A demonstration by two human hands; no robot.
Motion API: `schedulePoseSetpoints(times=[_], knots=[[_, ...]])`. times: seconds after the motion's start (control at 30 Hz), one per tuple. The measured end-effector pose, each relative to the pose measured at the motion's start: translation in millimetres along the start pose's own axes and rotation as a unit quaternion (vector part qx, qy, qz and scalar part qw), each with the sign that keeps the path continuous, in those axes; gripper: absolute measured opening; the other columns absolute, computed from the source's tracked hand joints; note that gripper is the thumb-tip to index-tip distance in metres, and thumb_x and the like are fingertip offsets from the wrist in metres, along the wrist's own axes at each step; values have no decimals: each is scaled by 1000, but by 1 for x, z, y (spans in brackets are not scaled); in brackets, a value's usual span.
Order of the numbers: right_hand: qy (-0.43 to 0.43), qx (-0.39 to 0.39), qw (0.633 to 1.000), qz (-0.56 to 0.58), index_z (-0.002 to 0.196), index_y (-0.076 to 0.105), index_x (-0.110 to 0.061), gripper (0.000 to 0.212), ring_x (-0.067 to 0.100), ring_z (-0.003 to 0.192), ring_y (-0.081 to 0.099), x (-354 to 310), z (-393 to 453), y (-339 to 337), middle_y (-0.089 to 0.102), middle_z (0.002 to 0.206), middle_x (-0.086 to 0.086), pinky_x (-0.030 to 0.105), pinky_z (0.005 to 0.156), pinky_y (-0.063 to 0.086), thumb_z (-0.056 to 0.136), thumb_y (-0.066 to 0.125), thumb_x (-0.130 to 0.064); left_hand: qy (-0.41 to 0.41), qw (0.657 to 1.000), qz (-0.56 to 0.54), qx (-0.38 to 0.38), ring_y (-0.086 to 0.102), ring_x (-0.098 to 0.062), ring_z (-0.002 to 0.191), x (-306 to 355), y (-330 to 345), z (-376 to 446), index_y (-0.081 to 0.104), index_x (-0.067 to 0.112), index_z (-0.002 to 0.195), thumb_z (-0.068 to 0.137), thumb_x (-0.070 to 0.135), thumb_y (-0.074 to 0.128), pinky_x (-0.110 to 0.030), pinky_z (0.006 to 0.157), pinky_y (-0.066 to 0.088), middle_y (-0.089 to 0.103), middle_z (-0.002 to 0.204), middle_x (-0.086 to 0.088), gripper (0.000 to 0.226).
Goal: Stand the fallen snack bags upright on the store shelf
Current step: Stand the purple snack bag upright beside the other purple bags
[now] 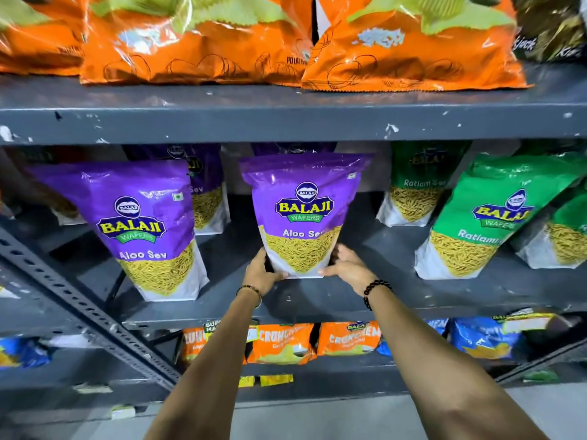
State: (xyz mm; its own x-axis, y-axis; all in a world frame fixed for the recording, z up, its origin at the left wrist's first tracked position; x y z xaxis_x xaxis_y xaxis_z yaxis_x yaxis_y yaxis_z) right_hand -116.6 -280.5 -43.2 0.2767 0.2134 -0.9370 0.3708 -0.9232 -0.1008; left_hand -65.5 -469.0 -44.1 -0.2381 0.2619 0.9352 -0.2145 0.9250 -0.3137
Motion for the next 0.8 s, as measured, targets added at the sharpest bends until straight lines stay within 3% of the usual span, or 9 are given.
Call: schedulePoseSetpoints(times=[0.17,0.4,0.57,0.7,0.8], knots=[[-14,11,1000,19,125,48,-1,60,19,107,56,5,-10,-1,57,131,18,31,92,46,71,64,20,0,1000,13,-11,53,-31,118,-2,-1,-5,48,5,123,69,-6,72,-44,102,44,60,126,-15,60],[-18,30,999,22,123,48,-1,57,19,109,56,11,-13,-3,57,131,18,30,90,48,72,65,17,-8,998,56,-13,50,-31,122,0,-3,-9,44,10,130,71,-1,73,-45,104,43,57,131,-14,67],[-32,103,994,-7,121,52,-1,56,27,114,58,14,-26,-3,61,126,18,35,94,48,69,67,15,-15,988,142,61,47,-30,127,-15,-24,-38,43,11,135,77,14,71,-39,106,39,54,137,-12,65],[-14,214,970,-119,129,48,-5,62,28,116,57,21,-54,10,61,126,13,26,86,43,72,73,-1,-14,975,180,129,50,-35,120,-38,-52,-77,51,11,126,84,22,62,-41,98,43,57,130,-15,45],[-5,260,950,-174,132,43,-7,62,34,126,47,28,-76,40,54,134,16,39,97,44,77,71,-9,5,967,161,196,56,-35,110,-54,-82,-103,60,6,112,86,19,59,-40,92,47,61,118,-17,29]])
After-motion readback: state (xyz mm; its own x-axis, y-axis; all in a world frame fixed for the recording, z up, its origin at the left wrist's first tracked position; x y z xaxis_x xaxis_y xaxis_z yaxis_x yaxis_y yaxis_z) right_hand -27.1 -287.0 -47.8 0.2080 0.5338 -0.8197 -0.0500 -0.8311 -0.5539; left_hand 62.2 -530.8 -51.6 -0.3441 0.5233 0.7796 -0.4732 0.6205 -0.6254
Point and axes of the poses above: each hand's wrist, its own z-axis towards the middle knuckle, its own y-axis out of the palm, x = y × z, the point moved 8 cm from there along z, towards the middle knuckle
